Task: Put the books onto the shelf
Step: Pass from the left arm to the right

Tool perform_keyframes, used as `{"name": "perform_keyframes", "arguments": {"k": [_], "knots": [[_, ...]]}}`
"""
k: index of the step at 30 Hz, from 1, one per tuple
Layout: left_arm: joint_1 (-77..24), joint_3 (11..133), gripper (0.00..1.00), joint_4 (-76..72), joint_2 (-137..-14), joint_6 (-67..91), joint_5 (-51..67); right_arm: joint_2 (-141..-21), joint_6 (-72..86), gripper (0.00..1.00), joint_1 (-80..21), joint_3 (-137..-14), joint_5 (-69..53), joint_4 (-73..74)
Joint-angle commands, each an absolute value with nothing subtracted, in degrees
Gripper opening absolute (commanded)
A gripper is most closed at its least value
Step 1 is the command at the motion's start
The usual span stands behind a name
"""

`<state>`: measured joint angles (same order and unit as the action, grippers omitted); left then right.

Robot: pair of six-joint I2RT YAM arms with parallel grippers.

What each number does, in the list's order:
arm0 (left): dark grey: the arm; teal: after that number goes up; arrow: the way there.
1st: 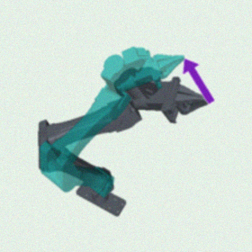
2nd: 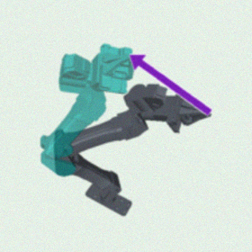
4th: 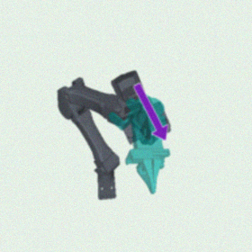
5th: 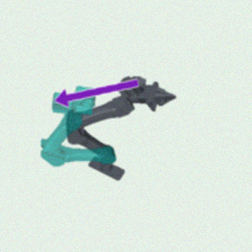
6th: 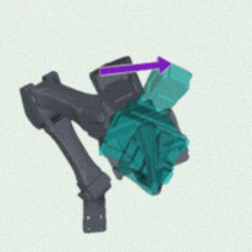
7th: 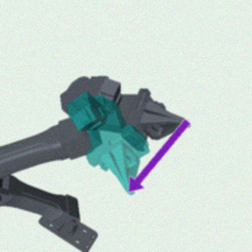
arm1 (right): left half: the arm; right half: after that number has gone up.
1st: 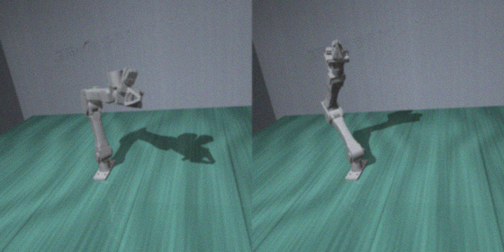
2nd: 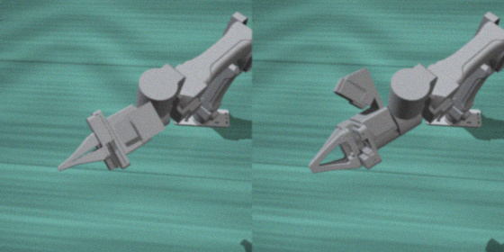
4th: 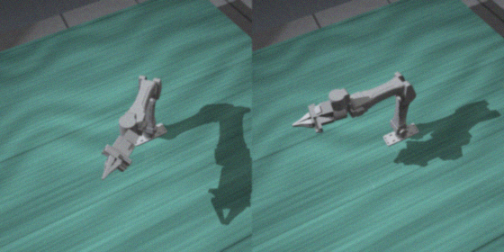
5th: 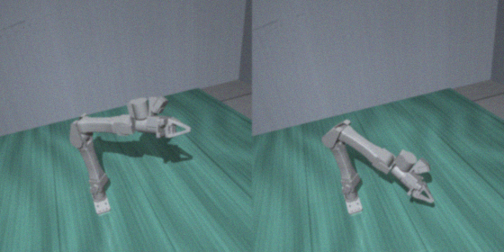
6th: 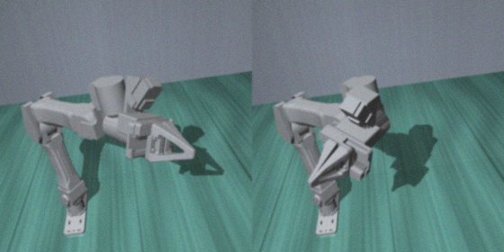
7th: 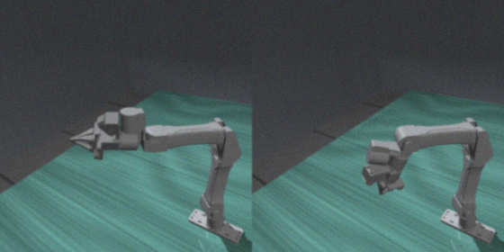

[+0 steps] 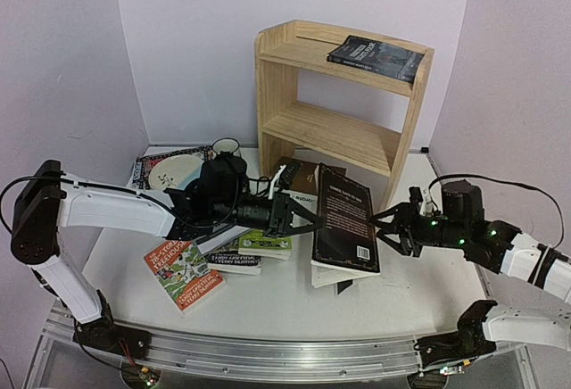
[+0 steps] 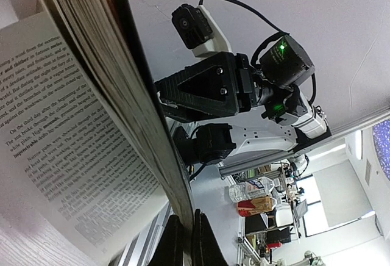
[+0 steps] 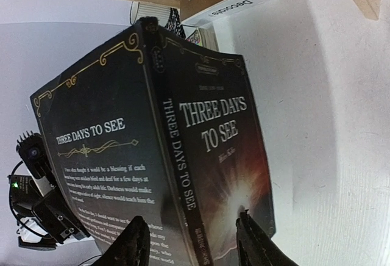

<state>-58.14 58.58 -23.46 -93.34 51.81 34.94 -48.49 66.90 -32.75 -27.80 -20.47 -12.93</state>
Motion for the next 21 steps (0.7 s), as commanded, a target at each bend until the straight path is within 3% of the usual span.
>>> {"name": "perform_keyframes", "arguments": {"k": [1, 7, 9, 11, 21], "knots": [[-58.4, 59.7, 0.0, -29.3, -89.7, 49.8, 36.5, -49.3, 70.3, 0.47, -32.5, -30.3, -25.5, -17.7], [-58.5, 60.5, 0.0, -29.7, -89.2, 49.9, 36.4, -48.2, 72.4, 0.46, -32.5, -29.7, -27.0, -20.3], [-58.4, 60.5, 0.0, -29.8, -88.7, 49.9, 36.2, -48.0, 72.1, 0.51, -32.5, -29.7, -27.3, -20.2], [-58.5, 60.7, 0.0, -29.9, -88.2, 49.8, 36.1, -48.1, 71.7, 0.63, -32.5, -28.7, -27.5, -19.8], [-58.4, 61.5, 0.0, -30.5, -86.0, 50.0, 36.1, -46.8, 76.3, 0.68, -32.5, -25.9, -30.9, -31.3]]}}
